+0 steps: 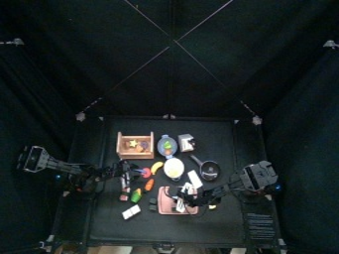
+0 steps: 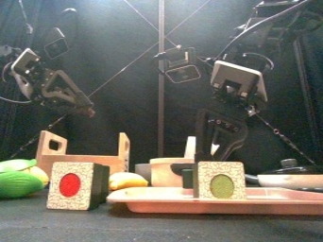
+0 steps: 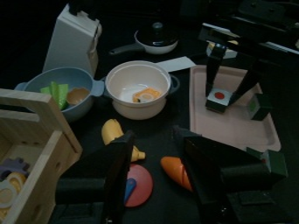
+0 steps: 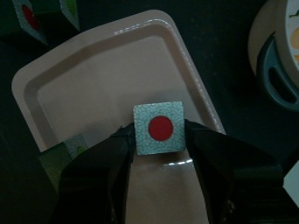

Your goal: Place sushi piece to left of plate

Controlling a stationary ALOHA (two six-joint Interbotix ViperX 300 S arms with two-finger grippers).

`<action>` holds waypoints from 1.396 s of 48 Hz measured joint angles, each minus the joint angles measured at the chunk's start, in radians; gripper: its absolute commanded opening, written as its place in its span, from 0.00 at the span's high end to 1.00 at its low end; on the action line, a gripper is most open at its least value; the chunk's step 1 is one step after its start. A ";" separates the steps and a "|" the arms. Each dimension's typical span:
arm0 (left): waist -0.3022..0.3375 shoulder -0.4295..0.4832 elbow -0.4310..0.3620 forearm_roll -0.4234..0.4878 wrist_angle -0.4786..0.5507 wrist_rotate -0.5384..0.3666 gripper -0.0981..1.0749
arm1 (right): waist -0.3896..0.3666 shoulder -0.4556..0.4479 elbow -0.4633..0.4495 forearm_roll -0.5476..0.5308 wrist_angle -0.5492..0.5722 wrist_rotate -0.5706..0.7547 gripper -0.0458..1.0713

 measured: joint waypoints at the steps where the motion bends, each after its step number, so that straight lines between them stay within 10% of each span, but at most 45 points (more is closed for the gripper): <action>1: 0.000 0.000 0.002 0.000 0.000 0.000 0.23 | 0.000 0.000 0.000 0.000 0.000 0.002 0.28; 67: 0.000 0.000 0.005 0.000 0.000 0.000 0.23 | -0.098 0.192 -0.275 -0.184 -0.123 0.002 0.26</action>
